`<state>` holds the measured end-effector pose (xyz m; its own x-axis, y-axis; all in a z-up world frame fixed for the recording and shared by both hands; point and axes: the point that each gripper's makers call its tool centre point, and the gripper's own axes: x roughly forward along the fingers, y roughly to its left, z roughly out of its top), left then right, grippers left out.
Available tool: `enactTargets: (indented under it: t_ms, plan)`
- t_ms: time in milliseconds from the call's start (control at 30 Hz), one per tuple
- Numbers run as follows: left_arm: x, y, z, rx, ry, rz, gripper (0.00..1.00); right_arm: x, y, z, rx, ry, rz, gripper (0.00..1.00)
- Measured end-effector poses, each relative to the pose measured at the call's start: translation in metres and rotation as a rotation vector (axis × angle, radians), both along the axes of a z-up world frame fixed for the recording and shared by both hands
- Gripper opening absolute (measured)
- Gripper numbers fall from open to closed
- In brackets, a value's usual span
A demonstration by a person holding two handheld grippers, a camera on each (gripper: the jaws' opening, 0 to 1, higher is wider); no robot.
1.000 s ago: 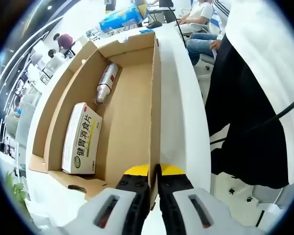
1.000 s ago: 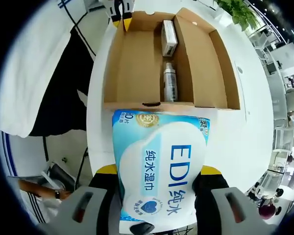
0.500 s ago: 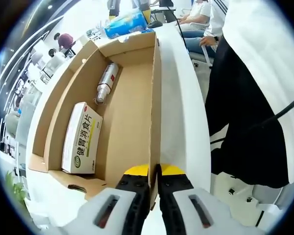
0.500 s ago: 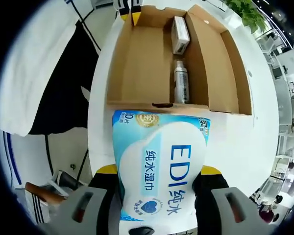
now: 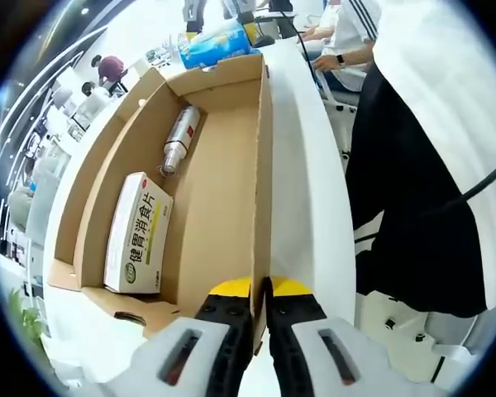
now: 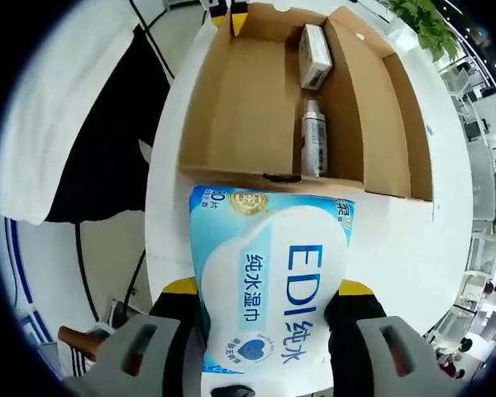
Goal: Operate the shoe box by opening the lid, removing the specified soft item, and placing it in the target area until the item is outside and the box remains undamaged.
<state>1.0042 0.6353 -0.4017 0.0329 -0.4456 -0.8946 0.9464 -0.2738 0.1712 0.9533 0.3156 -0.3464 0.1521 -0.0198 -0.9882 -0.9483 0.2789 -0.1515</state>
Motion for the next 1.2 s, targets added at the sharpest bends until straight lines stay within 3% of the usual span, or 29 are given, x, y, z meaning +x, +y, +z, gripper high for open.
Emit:
enactTargets:
  t_ms: [67,233,533,867,933,1033,1200]
  plan:
    - [0.000,0.000,0.000,-0.001,0.001,-0.001,0.04,0.002,-0.004,-0.007,-0.005,0.001,0.007,0.58]
    - [0.000,0.000,0.000,-0.003,-0.002,0.000,0.04,-0.002,0.001,-0.001,-0.006,0.010,0.005,0.58]
    - [-0.001,-0.001,0.001,-0.003,-0.002,0.000,0.04,0.001,-0.005,-0.015,-0.019,0.022,0.008,0.58]
    - [0.000,-0.001,0.001,-0.004,-0.005,-0.001,0.04,-0.002,-0.001,-0.011,-0.017,0.030,0.013,0.58]
    - [0.000,-0.001,0.001,-0.004,-0.003,0.000,0.04,0.002,-0.007,-0.022,-0.015,0.034,0.012,0.58]
    - [-0.001,0.000,0.001,-0.004,-0.004,0.000,0.04,0.000,-0.003,-0.016,-0.017,0.038,0.010,0.59]
    - [0.000,0.000,0.000,-0.005,-0.005,0.001,0.05,0.001,-0.006,-0.022,-0.011,0.037,0.009,0.60]
